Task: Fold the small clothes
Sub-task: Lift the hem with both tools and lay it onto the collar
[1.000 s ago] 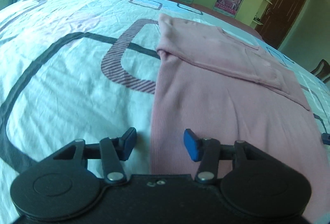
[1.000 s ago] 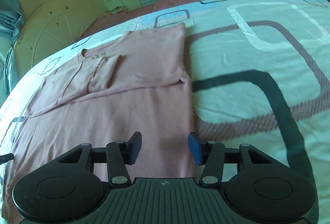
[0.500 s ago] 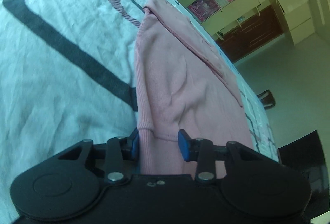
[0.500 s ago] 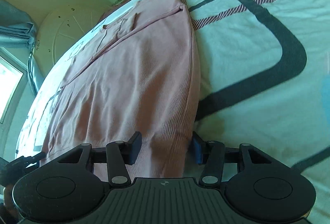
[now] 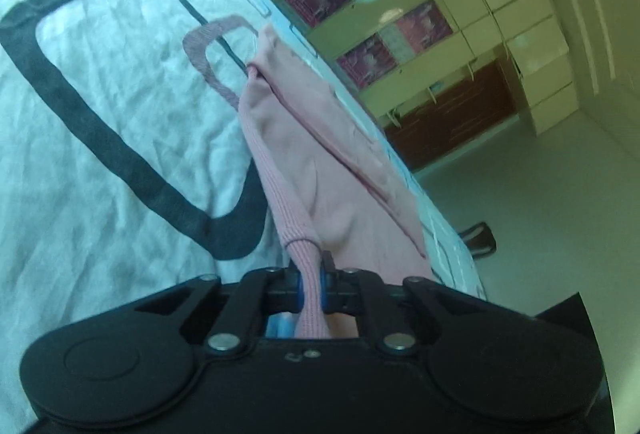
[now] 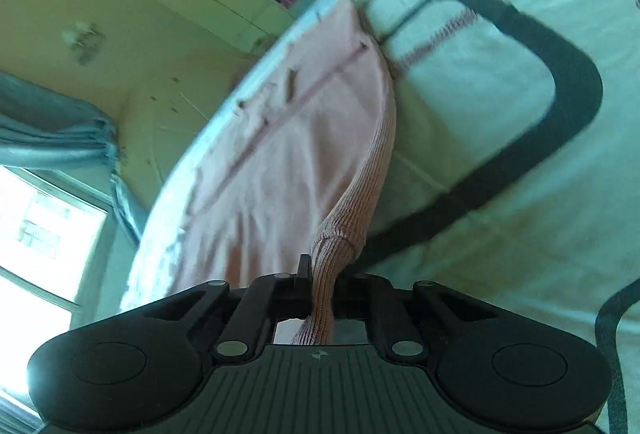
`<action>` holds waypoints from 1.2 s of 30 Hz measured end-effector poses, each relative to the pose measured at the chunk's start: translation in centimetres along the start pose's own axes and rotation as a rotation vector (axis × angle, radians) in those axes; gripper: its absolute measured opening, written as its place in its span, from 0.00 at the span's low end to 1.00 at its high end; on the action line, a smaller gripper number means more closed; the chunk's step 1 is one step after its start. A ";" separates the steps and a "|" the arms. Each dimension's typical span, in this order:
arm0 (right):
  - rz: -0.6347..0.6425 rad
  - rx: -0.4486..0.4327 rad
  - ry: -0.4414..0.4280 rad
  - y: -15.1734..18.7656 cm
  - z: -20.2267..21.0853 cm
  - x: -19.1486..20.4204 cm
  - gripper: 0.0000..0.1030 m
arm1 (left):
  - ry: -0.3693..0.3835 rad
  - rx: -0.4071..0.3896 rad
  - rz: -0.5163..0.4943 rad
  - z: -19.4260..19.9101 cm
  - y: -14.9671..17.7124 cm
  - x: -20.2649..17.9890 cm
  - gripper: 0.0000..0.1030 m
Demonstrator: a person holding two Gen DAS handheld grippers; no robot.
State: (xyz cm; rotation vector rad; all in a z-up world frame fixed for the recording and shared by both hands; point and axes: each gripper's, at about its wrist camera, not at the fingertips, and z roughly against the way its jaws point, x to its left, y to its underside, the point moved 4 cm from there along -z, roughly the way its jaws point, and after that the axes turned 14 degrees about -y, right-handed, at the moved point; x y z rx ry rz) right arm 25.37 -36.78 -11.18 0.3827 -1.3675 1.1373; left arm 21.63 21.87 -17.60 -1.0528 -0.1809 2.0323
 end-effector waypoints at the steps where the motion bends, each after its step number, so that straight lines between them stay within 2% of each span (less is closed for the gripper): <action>1: 0.014 -0.005 -0.013 -0.4 0.3 0.1 0.06 | -0.024 0.008 0.014 -0.4 -0.1 0.4 0.05; 2: 0.019 0.012 -0.001 -0.6 -0.1 -0.2 0.06 | -0.055 0.034 0.016 -1.4 -0.1 0.7 0.05; 3: 0.014 0.058 0.050 -0.7 -1.1 -1.1 0.06 | -0.101 0.063 0.022 -2.3 -0.1 1.1 0.05; 4: 0.013 0.117 0.130 -0.8 -2.2 -1.9 0.06 | -0.120 0.081 0.050 -3.0 -0.2 1.3 0.05; 5: 0.009 0.139 0.161 -1.0 -2.9 -2.2 0.06 | -0.103 0.074 0.086 -3.2 -0.5 1.3 0.05; 7: -0.004 0.080 0.085 -2.5 -3.1 -1.2 0.06 | -0.069 0.029 0.104 -2.9 -1.9 0.6 0.05; 9: 0.017 0.040 0.046 -4.5 -3.6 0.4 0.06 | -0.034 -0.014 0.104 -2.5 -3.9 -0.4 0.05; 14: 0.128 -0.011 0.010 -10.5 -6.8 4.2 0.06 | 0.040 -0.101 0.088 -4.3 -10.0 -4.6 0.05; 18: 0.126 -0.069 0.022 -16.3 -11.4 4.2 0.06 | 0.079 -0.122 0.130 -8.2 -15.0 -7.7 0.05; 25: 0.032 -0.076 0.068 -25.8 -21.8 -1.9 0.06 | -0.020 -0.066 0.052 -19.4 -22.5 -11.5 0.05; 27: -0.020 -0.054 0.072 -27.5 -24.5 -4.8 0.06 | -0.075 -0.049 0.015 -23.1 -23.9 -11.7 0.05; 31: -0.052 -0.019 0.109 -29.5 -28.7 -9.6 0.07 | -0.111 -0.006 -0.019 -28.5 -25.4 -11.6 0.06; 32: -0.047 -0.014 0.109 -29.9 -29.3 -10.5 0.07 | -0.105 -0.023 -0.017 -29.1 -25.8 -11.5 0.14; 33: -0.036 -0.009 0.104 -30.2 -29.7 -11.1 0.07 | -0.093 -0.052 0.003 -29.2 -26.3 -11.3 0.29; 34: -0.035 0.000 0.100 -30.5 -30.0 -11.5 0.12 | -0.062 -0.083 0.029 -29.0 -26.8 -11.0 0.37; 35: -0.027 0.001 0.097 -30.8 -30.2 -11.7 0.36 | -0.034 -0.116 0.039 -28.7 -27.2 -10.9 0.53; 36: -0.004 -0.017 0.092 -31.0 -30.0 -11.7 0.51 | -0.034 -0.171 0.024 -28.3 -27.6 -10.9 0.66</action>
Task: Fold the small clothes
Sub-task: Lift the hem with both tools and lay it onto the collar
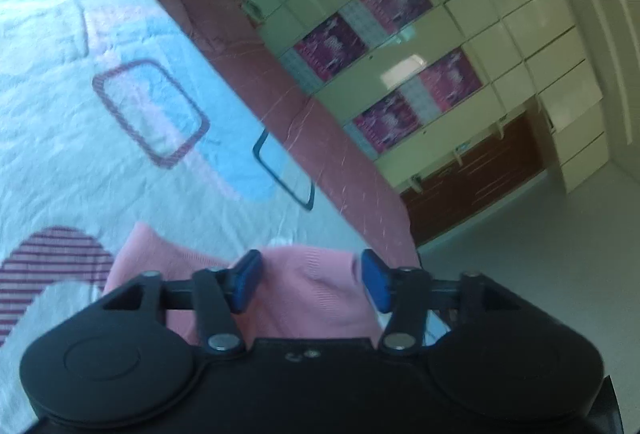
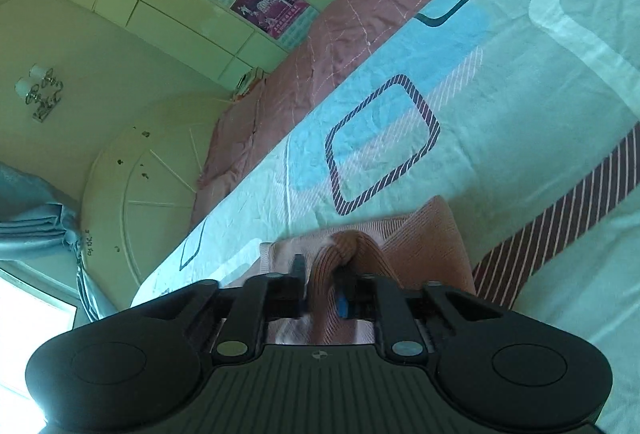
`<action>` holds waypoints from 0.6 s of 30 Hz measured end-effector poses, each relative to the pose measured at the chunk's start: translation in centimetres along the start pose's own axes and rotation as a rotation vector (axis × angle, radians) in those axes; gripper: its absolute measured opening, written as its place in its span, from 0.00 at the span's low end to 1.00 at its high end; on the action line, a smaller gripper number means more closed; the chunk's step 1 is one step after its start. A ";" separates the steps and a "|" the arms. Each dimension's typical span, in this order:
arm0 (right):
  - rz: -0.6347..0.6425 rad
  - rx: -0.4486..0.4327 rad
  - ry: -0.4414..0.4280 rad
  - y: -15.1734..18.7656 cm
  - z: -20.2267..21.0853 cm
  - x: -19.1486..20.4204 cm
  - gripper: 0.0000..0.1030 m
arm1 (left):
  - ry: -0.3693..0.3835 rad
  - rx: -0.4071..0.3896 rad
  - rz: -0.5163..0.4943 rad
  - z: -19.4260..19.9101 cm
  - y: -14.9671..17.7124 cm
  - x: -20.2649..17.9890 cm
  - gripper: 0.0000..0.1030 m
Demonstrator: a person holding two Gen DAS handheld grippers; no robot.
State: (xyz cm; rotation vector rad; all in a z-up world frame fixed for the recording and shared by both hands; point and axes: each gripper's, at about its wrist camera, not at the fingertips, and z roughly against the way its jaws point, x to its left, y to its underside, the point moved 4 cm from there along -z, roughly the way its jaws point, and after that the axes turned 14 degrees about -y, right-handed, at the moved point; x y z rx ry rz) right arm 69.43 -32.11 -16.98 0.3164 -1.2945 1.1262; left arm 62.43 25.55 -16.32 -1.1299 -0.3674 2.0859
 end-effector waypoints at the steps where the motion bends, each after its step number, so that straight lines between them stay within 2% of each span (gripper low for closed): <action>1: 0.040 -0.037 0.004 -0.2 0.5 0.2 0.69 | -0.018 -0.031 -0.032 0.2 -0.3 0.0 0.68; 2: 0.073 -0.071 0.008 -0.4 1.0 0.6 0.77 | -0.028 -0.029 -0.061 0.0 -0.4 0.0 0.66; 4: 0.087 -0.080 -0.015 -0.6 1.6 0.5 0.77 | -0.052 0.012 -0.150 -0.8 0.0 -0.2 0.63; 6: 0.175 -0.026 0.031 -0.3 1.2 0.9 0.77 | -0.099 0.064 -0.307 -1.9 1.1 -1.2 0.52; 9: 0.353 0.079 0.119 1.1 -0.7 1.9 0.77 | -0.197 0.099 -0.539 -3.8 2.9 -2.5 0.47; 11: 0.476 0.143 0.184 2.3 -2.4 2.5 0.77 | -0.251 0.093 -0.620 -4.5 3.9 -3.1 0.41; 12: 0.530 0.178 0.217 2.9 -3.4 2.5 0.75 | -0.270 0.081 -0.647 -4.5 4.2 -3.3 0.33; 13: 0.573 0.223 0.239 3.5 -4.3 2.3 0.54 | -0.282 0.068 -0.666 -4.5 4.4 -3.3 0.23; 14: 0.615 0.256 0.257 4.1 -5.0 2.4 0.29 | -0.288 0.060 -0.668 -4.4 4.5 -3.3 0.04; 15: 0.653 0.258 0.265 4.5 -5.2 2.6 0.25 | -0.283 0.041 -0.658 -4.1 4.5 -3.3 0.03; 16: 0.674 0.255 0.265 4.8 -5.3 2.8 0.13 | -0.278 0.016 -0.644 -3.6 4.5 -3.2 0.03; 17: 0.688 0.237 0.269 4.9 -5.2 3.1 0.08 | -0.265 -0.024 -0.619 -2.7 4.4 -3.2 0.03; 18: 0.698 0.173 0.261 4.8 -4.6 3.5 0.08 | -0.234 -0.082 -0.584 -1.5 4.2 -3.2 0.02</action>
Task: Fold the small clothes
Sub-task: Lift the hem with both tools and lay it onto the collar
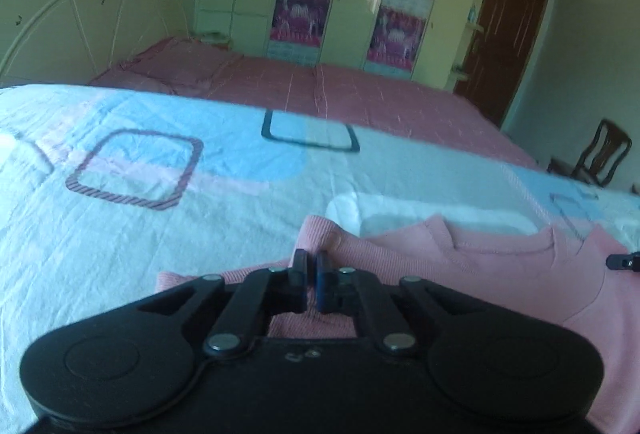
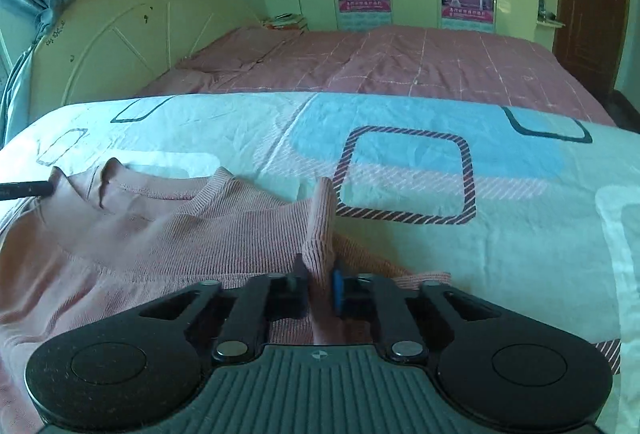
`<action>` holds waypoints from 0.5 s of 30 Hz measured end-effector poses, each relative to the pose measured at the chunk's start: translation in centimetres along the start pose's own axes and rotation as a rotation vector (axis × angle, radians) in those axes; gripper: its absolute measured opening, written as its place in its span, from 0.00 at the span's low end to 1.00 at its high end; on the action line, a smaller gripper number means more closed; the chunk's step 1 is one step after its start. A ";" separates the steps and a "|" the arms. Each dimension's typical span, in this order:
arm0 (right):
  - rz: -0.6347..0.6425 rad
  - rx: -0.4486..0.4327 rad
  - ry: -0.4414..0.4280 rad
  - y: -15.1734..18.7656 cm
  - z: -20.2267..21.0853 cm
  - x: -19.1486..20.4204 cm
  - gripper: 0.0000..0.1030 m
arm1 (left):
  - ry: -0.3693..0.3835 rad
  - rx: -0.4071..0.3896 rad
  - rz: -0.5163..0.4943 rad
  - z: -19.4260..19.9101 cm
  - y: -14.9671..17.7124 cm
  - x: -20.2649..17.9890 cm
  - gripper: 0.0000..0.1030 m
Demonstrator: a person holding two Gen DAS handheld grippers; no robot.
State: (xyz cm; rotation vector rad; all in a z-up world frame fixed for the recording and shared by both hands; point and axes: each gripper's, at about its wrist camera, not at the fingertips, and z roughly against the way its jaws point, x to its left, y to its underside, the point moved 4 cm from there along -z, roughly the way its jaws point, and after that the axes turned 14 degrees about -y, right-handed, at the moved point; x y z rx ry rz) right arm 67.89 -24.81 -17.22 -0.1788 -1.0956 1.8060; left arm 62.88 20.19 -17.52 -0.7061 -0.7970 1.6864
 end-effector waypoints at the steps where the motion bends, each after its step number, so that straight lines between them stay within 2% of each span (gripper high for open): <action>1: -0.025 -0.074 -0.011 -0.3 1.0 -0.2 0.08 | -0.001 -0.053 0.044 0.9 -0.1 0.6 0.02; 3: -0.084 -0.160 -0.007 -0.3 2.1 -0.7 0.07 | -0.031 -0.114 0.143 1.9 -0.3 1.7 0.01; 4: -0.085 -0.147 0.004 -0.1 1.6 -0.8 0.07 | -0.043 -0.103 0.157 1.6 -0.1 1.7 0.01; 7: -0.082 -0.043 0.047 1.2 -0.8 -1.0 0.08 | -0.094 -0.022 0.101 -0.2 0.8 0.6 0.01; 10: -0.129 -0.037 0.046 1.9 -1.3 -1.6 0.08 | -0.129 0.037 0.057 -1.3 1.0 0.0 0.02; 13: -0.124 -0.012 0.061 1.7 -1.3 -1.6 0.08 | -0.136 0.054 0.029 -1.6 1.0 -0.3 0.06; 14: -0.123 0.002 0.066 1.4 -0.9 -1.4 0.09 | -0.127 0.053 0.025 -1.5 1.0 -0.3 0.16; 15: -0.116 0.010 0.085 1.1 -0.6 -1.1 0.16 | -0.142 0.049 0.027 -1.2 0.8 -0.3 0.43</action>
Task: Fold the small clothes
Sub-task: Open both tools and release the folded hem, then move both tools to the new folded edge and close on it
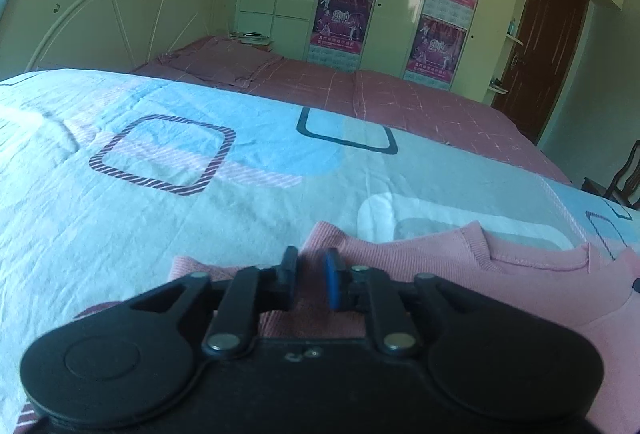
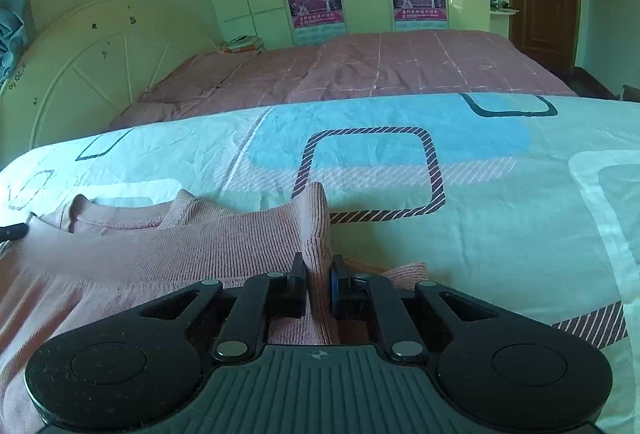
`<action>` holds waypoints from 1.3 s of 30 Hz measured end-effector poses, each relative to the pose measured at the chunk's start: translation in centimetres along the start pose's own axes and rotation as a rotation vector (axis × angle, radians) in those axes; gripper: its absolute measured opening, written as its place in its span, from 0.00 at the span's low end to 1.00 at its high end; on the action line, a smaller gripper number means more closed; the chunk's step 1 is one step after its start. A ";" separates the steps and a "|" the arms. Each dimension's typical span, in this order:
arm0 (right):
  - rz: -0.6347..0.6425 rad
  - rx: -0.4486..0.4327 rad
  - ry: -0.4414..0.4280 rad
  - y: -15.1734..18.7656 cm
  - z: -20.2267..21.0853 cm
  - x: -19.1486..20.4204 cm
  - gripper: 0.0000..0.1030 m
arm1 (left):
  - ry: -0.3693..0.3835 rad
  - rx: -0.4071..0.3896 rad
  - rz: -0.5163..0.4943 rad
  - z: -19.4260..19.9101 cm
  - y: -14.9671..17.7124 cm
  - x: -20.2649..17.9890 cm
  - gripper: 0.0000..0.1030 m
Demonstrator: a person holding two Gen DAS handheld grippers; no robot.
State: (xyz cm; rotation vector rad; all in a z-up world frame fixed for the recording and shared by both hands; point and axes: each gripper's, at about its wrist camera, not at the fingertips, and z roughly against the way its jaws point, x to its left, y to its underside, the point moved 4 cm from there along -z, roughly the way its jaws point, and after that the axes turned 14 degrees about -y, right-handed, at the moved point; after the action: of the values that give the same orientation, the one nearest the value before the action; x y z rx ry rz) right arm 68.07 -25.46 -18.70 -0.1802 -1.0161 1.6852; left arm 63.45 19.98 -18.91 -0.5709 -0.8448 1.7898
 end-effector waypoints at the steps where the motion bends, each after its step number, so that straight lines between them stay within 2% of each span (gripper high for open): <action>1: 0.022 -0.007 0.034 -0.3 0.6 0.5 0.47 | -0.031 -0.009 0.005 0.6 -0.1 0.1 0.60; 2: 0.060 -0.034 0.049 -0.6 1.3 1.4 0.81 | -0.055 -0.042 0.021 1.8 -0.4 0.0 0.79; 3: 0.105 -0.063 0.043 -0.9 2.0 2.5 0.90 | -0.040 -0.080 0.035 3.3 -0.6 -0.3 0.80; 4: 0.148 -0.069 0.023 -0.9 2.4 4.0 0.97 | 0.022 -0.111 0.038 5.0 -0.8 -1.1 0.82; 6: 0.210 -0.042 -0.024 -0.4 2.0 7.1 0.97 | 0.161 -0.117 -0.005 7.5 -0.1 -4.1 0.81; 8: 0.241 0.009 -0.091 0.4 0.6 10.0 0.98 | 0.261 -0.075 -0.130 8.7 1.4 -8.1 0.77; 11: 0.270 0.052 -0.157 1.5 -1.7 13.6 0.98 | 0.307 -0.033 -0.268 9.0 3.9 -12.2 0.72; 12: 0.270 0.050 -0.149 1.7 -2.4 14.1 0.98 | 0.279 -0.009 -0.278 8.5 4.5 -12.7 0.64; 13: 0.253 0.059 -0.156 1.9 -3.1 14.2 0.98 | 0.255 0.022 -0.283 7.8 4.9 -12.8 0.65; 15: 0.212 0.105 -0.159 2.4 -4.6 13.7 0.98 | 0.244 0.036 -0.272 6.5 5.3 -12.2 0.75; 17: 0.252 0.135 -0.109 3.1 -5.1 12.9 0.98 | 0.217 0.033 -0.270 5.9 5.1 -10.9 0.75; 18: 0.258 0.128 -0.079 3.2 -4.5 12.0 0.98 | 0.190 0.020 -0.272 5.7 4.8 -9.9 0.77; 20: 0.177 0.088 -0.053 2.9 -3.2 8.7 0.98 | 0.105 0.015 -0.256 5.2 4.7 -7.5 0.78; 21: 0.129 0.071 -0.001 2.8 -2.4 7.0 0.97 | 0.110 0.019 -0.223 5.0 4.5 -6.1 0.79; 22: 0.096 0.061 0.063 2.7 -1.9 5.2 0.94 | 0.099 0.027 -0.191 4.6 4.4 -4.8 0.79; 23: 0.050 0.047 0.083 2.6 -1.1 3.6 0.82 | 0.085 0.036 -0.173 4.3 4.3 -3.8 0.79; 25: 0.008 0.033 0.063 2.4 -0.4 2.4 0.73 | 0.105 0.034 -0.164 4.5 4.0 -3.5 0.80; 27: 0.057 0.053 0.095 2.0 -0.4 3.3 0.72 | 0.074 0.025 -0.198 4.8 4.0 -4.4 0.78; 29: 0.102 0.030 0.104 1.6 0.4 5.2 0.72 | 0.060 0.017 -0.200 5.9 3.7 -5.5 0.78; 31: 0.148 -0.008 0.050 1.7 1.7 8.0 0.73 | 0.110 -0.023 -0.180 7.8 3.7 -6.5 0.82; 33: 0.191 0.003 -0.019 2.7 2.2 11.0 0.73 | 0.149 -0.044 -0.192 9.8 4.3 -7.9 0.85; 36: 0.252 0.057 -0.088 5.4 1.6 15.0 0.73 | 0.186 -0.007 -0.207 11.0 6.5 -9.8 0.86; 39: 0.291 0.117 -0.081 7.8 0.2 16.7 0.73 | 0.155 0.031 -0.254 10.5 9.1 -10.6 0.85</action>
State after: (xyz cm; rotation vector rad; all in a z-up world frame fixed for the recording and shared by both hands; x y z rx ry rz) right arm 55.93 -11.56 -17.90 -0.1911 -0.9821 2.0249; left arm 54.25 5.09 -19.24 -0.5487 -0.7461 1.5055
